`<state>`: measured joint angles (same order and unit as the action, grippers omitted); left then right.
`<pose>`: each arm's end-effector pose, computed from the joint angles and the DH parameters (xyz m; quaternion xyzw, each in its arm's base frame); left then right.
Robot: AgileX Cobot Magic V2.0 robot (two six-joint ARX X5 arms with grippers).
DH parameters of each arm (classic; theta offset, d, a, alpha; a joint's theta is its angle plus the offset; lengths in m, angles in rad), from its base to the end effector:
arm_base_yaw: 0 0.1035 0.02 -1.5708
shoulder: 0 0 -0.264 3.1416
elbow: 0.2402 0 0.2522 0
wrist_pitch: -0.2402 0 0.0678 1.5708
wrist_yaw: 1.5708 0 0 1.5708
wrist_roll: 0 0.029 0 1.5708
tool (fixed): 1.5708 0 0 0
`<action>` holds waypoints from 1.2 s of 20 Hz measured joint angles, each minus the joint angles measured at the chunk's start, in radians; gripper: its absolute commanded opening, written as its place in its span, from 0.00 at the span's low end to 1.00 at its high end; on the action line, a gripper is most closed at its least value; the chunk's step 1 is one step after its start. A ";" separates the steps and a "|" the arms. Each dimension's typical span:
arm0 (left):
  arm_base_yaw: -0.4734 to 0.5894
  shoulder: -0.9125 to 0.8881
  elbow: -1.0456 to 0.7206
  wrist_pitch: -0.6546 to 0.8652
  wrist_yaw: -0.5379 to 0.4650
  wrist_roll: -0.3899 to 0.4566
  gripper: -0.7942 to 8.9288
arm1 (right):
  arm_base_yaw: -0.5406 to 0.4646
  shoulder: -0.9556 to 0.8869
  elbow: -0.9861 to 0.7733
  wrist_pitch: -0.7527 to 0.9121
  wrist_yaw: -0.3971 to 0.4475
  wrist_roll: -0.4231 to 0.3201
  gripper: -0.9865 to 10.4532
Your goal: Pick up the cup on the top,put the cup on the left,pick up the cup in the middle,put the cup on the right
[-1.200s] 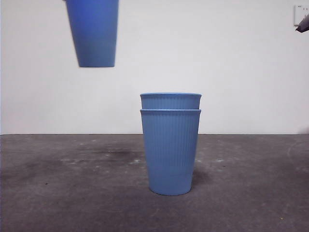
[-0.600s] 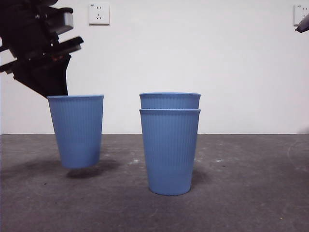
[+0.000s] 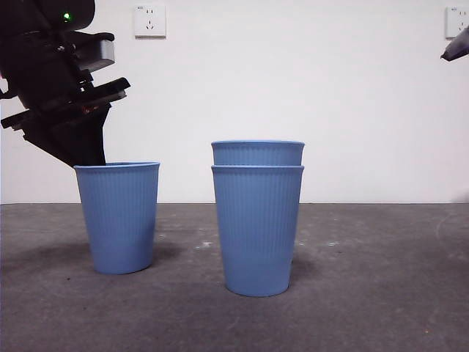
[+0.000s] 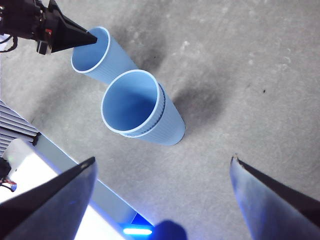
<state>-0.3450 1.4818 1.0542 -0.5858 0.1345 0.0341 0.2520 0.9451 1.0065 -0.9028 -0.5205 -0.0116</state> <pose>0.2767 -0.1036 0.2375 0.0655 0.4790 -0.2158 0.8483 0.1592 0.0559 0.3231 0.0498 0.4027 0.3462 0.8459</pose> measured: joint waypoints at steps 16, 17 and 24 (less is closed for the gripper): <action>0.000 -0.237 0.097 -0.160 0.000 -0.035 0.42 | 0.230 0.212 0.007 0.209 0.082 0.100 0.47; 0.000 -0.280 0.127 -0.196 0.000 -0.035 0.42 | 0.249 0.249 0.007 0.229 0.107 0.106 0.46; 0.000 -0.511 0.290 -0.335 0.000 -0.035 0.42 | 0.301 0.398 0.008 0.311 0.169 0.125 0.39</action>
<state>-0.3454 0.9707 1.3445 -0.9211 0.1341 -0.0010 0.5529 1.3434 1.0142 -0.5922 -0.3519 0.1131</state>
